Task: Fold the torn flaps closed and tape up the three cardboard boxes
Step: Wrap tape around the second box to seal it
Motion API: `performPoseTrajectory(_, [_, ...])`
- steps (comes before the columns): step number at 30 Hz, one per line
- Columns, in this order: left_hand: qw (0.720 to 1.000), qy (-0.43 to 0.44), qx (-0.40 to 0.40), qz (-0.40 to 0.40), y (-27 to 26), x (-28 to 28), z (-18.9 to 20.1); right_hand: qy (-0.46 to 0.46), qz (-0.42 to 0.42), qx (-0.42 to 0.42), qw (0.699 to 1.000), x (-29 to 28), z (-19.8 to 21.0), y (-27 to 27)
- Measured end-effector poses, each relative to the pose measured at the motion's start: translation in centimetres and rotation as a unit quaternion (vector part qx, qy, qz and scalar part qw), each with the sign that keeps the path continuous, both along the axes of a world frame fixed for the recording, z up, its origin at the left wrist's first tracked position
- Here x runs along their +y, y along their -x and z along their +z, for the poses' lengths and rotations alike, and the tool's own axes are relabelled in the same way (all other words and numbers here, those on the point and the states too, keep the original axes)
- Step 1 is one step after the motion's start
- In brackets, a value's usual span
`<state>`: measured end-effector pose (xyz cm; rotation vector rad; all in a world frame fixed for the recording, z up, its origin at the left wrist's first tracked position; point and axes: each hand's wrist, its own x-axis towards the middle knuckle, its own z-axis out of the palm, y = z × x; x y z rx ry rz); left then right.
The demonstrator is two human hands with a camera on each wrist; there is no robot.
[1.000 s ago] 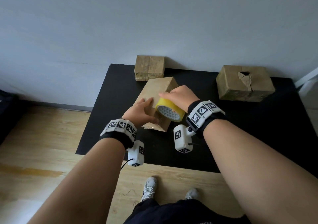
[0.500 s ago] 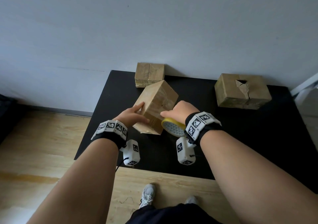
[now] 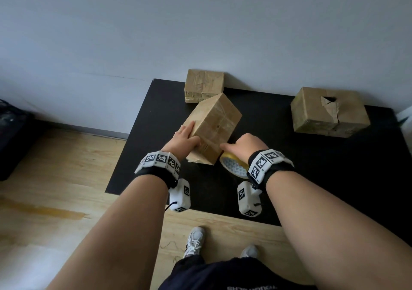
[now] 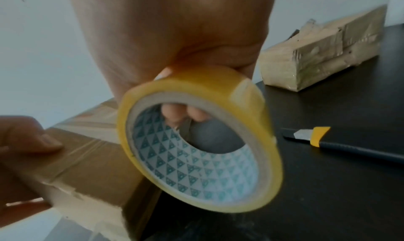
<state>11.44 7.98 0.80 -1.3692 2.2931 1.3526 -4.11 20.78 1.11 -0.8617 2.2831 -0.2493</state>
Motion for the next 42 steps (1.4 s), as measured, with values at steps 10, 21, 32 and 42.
performPoseTrajectory(10, [0.996, -0.046, 0.037, 0.071, -1.4, -1.4, -0.1, 0.087, 0.024, 0.000, 0.996, -0.6, 0.0, -0.1])
performPoseTrajectory(21, [0.994, -0.073, 0.062, 0.053, -1.9, -3.1, -0.7, 0.012, 0.033, 0.022, 0.999, -1.5, -1.9, -1.3])
performPoseTrajectory(32, [0.976, -0.171, 0.129, 0.039, -2.4, -4.3, -1.1, 0.031, 0.020, -0.012, 0.999, -2.3, -2.9, -2.0])
performPoseTrajectory(42, [0.993, -0.062, 0.072, 0.068, -1.9, -2.3, -2.1, 0.047, 0.011, -0.060, 0.997, -0.2, -2.3, -0.6])
